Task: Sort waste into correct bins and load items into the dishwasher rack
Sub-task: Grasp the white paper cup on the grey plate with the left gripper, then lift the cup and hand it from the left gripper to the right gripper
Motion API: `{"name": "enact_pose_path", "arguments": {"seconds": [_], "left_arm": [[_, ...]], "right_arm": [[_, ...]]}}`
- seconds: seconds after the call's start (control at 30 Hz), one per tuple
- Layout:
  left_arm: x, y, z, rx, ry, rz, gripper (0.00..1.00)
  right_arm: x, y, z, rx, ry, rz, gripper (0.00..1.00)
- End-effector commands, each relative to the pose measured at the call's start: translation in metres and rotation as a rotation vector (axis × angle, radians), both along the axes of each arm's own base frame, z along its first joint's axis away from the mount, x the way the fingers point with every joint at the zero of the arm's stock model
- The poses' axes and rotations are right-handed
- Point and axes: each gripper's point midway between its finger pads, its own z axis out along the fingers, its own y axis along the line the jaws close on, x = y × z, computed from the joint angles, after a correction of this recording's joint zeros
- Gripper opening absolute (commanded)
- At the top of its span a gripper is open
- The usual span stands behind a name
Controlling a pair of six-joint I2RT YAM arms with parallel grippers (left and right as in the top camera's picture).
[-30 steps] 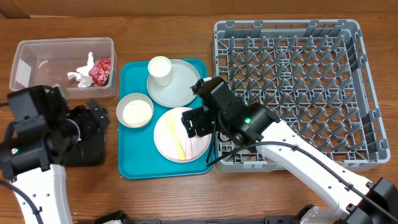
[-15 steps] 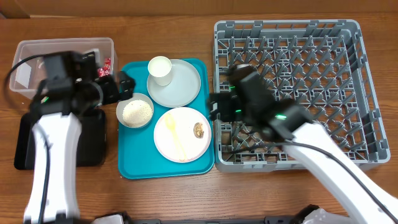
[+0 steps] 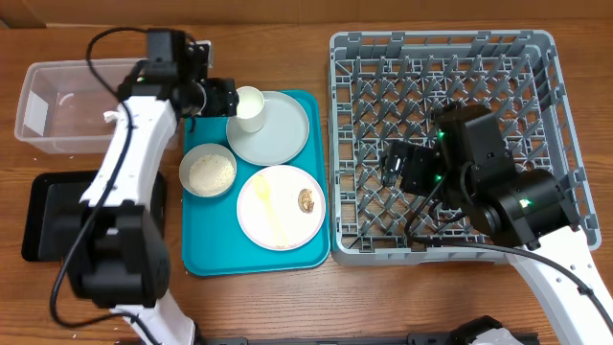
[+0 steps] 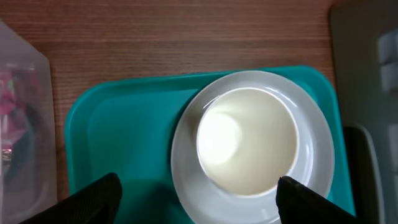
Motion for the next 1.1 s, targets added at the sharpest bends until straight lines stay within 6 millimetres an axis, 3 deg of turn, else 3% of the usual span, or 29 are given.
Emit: {"name": "enact_pose_path", "arguments": {"seconds": [0.0, 0.33, 0.57, 0.63, 0.7, 0.9, 0.97, 1.07], "left_arm": [[0.025, 0.006, -0.004, 0.014, -0.017, 0.084, 0.73], [0.033, -0.011, -0.045, -0.068, 0.055, 0.111, 0.57], [0.031, -0.017, -0.049, -0.067, 0.066, 0.1, 0.5], [0.028, -0.018, -0.053, -0.065, 0.083, 0.101, 0.27], [0.025, -0.019, -0.056, -0.062, 0.101, 0.098, 0.13], [0.019, -0.017, -0.059, -0.05, 0.128, 0.102, 0.12], [0.016, -0.017, -0.061, -0.042, 0.139, 0.095, 0.05], [0.014, -0.017, -0.061, -0.041, 0.149, 0.093, 0.04]], "right_arm": [[0.001, 0.001, 0.008, 0.014, -0.015, -0.004, 0.99], [0.001, 0.0, 0.008, 0.013, -0.015, -0.004, 0.98], [0.001, 0.0, 0.008, 0.013, -0.014, -0.004, 0.99], [0.001, 0.0, 0.008, 0.012, -0.015, -0.004, 0.99], [0.001, -0.003, 0.007, -0.001, -0.016, -0.013, 0.99], [0.0, -0.004, 0.006, -0.008, -0.011, -0.016, 0.99], [0.0, -0.004, 0.006, -0.008, -0.011, -0.017, 0.99], [0.0, -0.004, 0.006, -0.008, -0.012, -0.017, 0.98]]}}
